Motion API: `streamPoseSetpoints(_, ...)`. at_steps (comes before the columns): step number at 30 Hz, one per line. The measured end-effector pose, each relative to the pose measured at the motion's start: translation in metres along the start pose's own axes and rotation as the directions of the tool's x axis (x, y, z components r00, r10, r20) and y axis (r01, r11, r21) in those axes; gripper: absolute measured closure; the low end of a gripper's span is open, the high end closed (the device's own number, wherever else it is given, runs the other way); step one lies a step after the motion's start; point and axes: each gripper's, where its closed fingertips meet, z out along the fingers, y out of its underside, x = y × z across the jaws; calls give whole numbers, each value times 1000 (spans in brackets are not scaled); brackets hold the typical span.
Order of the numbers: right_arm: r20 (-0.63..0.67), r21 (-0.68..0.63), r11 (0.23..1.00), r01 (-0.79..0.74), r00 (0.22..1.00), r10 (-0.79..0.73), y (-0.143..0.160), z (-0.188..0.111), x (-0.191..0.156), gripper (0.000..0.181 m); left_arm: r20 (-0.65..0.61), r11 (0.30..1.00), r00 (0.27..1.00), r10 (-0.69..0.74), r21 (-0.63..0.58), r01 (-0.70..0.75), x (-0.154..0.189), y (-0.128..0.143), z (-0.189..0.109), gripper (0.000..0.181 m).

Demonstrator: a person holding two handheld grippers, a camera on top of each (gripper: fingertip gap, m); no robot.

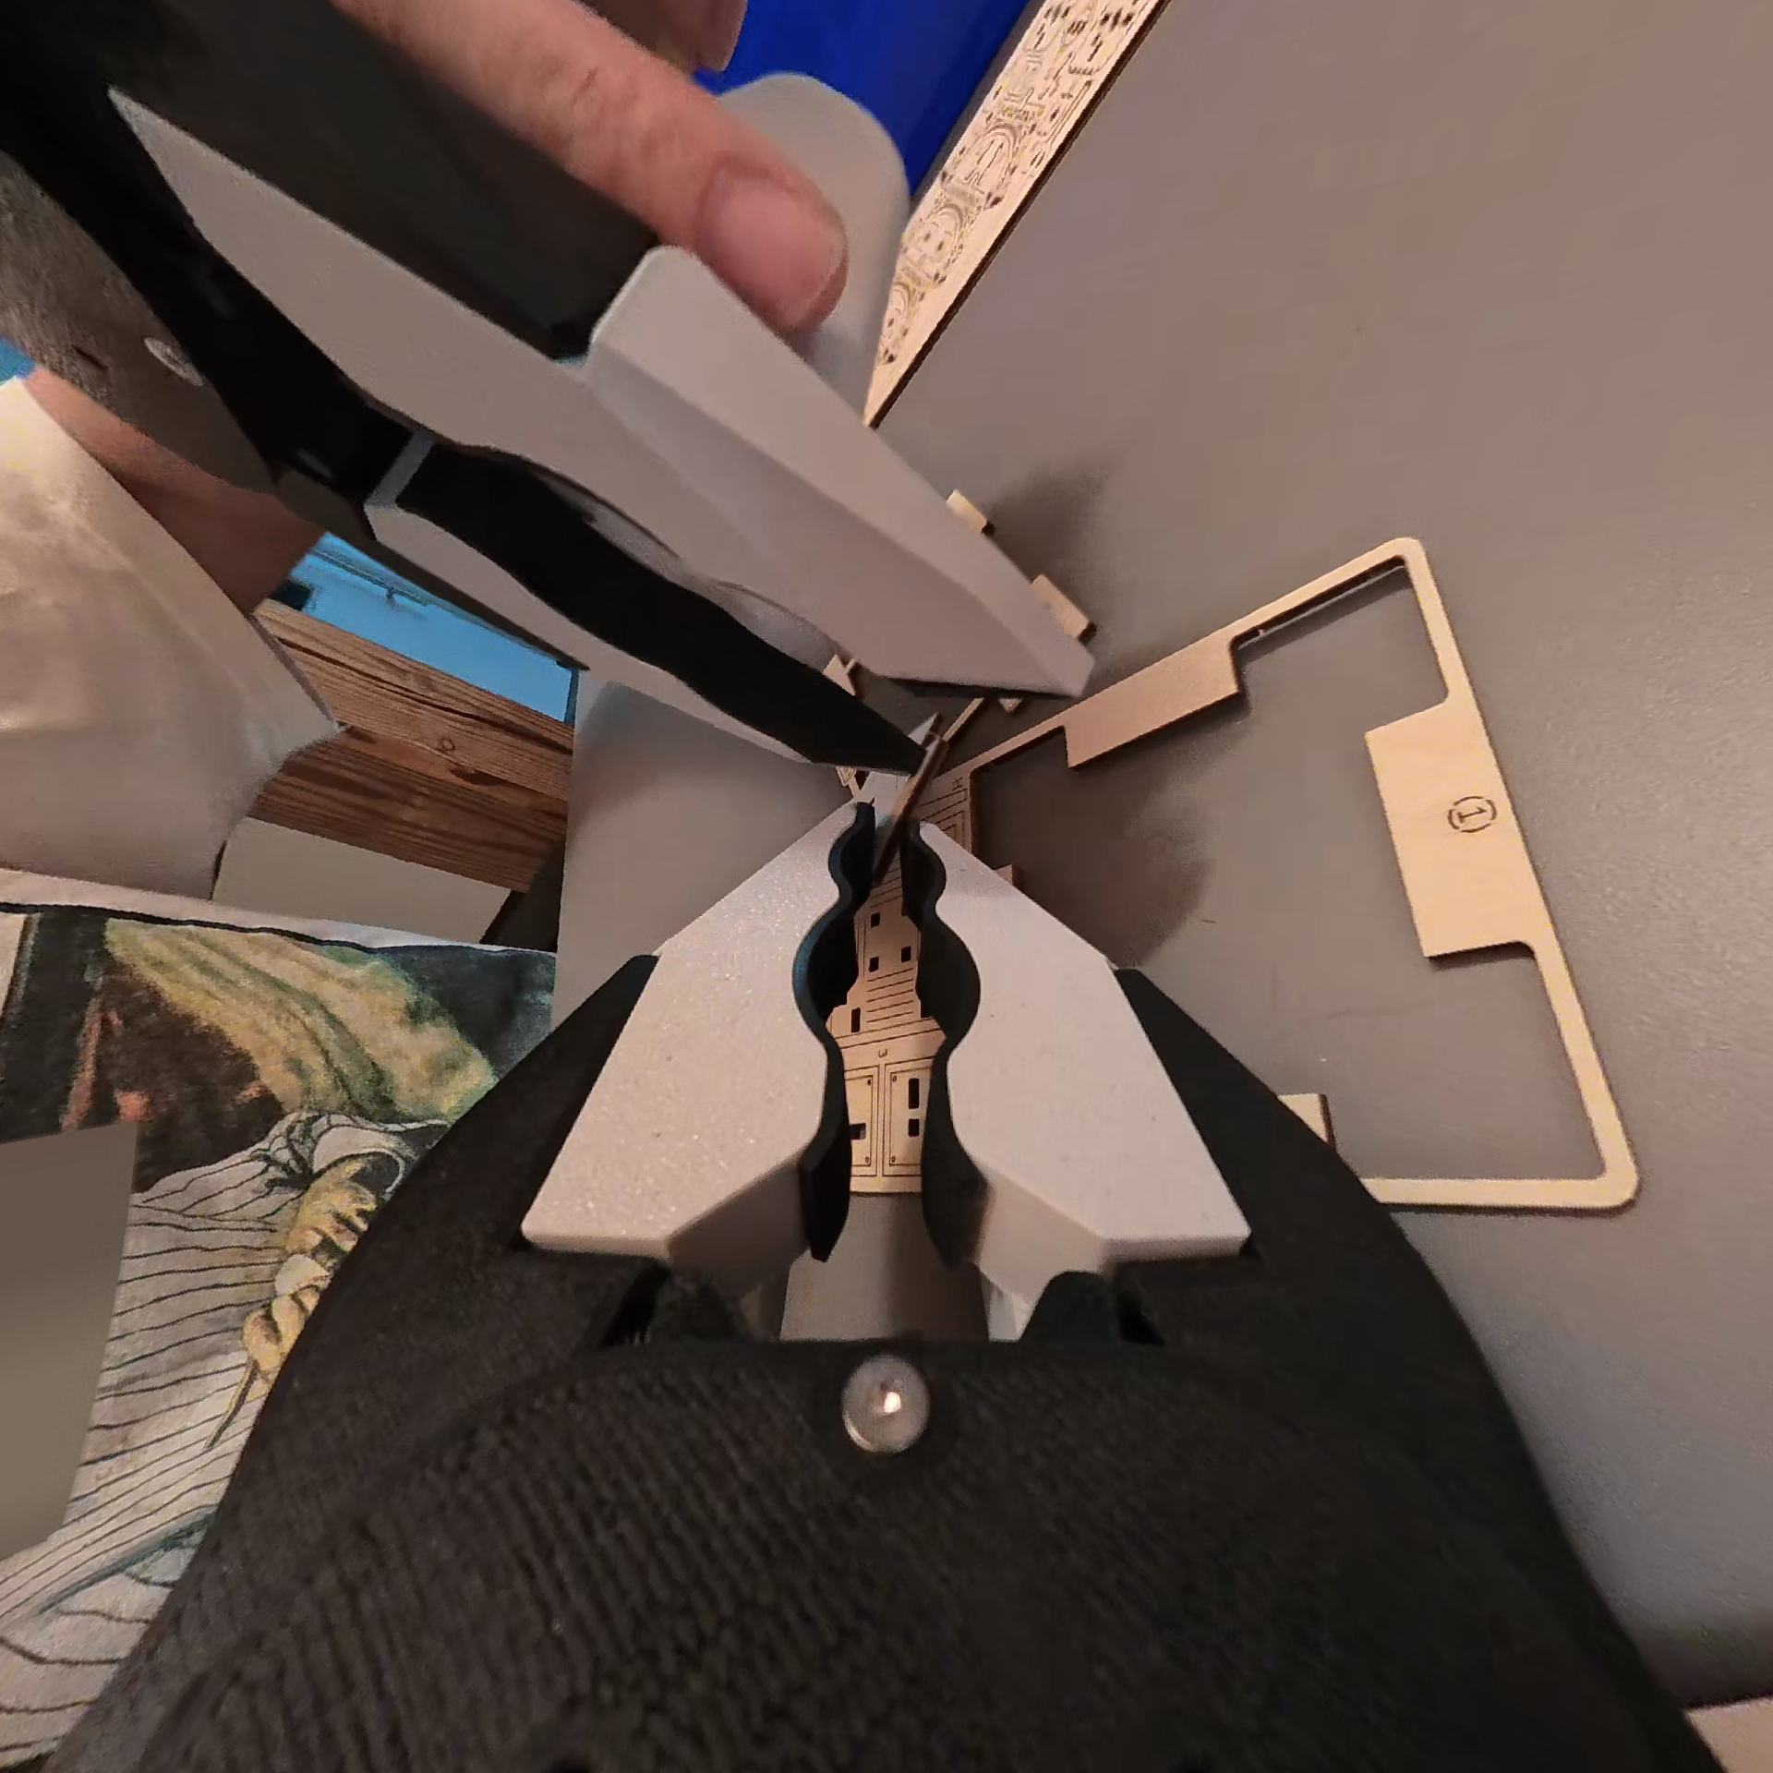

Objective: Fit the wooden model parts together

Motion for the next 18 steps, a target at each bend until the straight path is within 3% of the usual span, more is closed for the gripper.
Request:
streamPoseSetpoints(8,-14,-20,1000,12,1000,-12,2,2,1,177,-29,999,999,23,-23,-24,0,-1,5,125)
streamPoseSetpoints(13,-25,-32,999,17,1000,-18,3,3,2,177,-52,997,997,53,-54,-56,5,-1,9,132)
streamPoseSetpoints(18,-29,-37,999,20,999,-21,4,3,2,177,-64,1000,998,-2,-31,0,6,1,9,132)
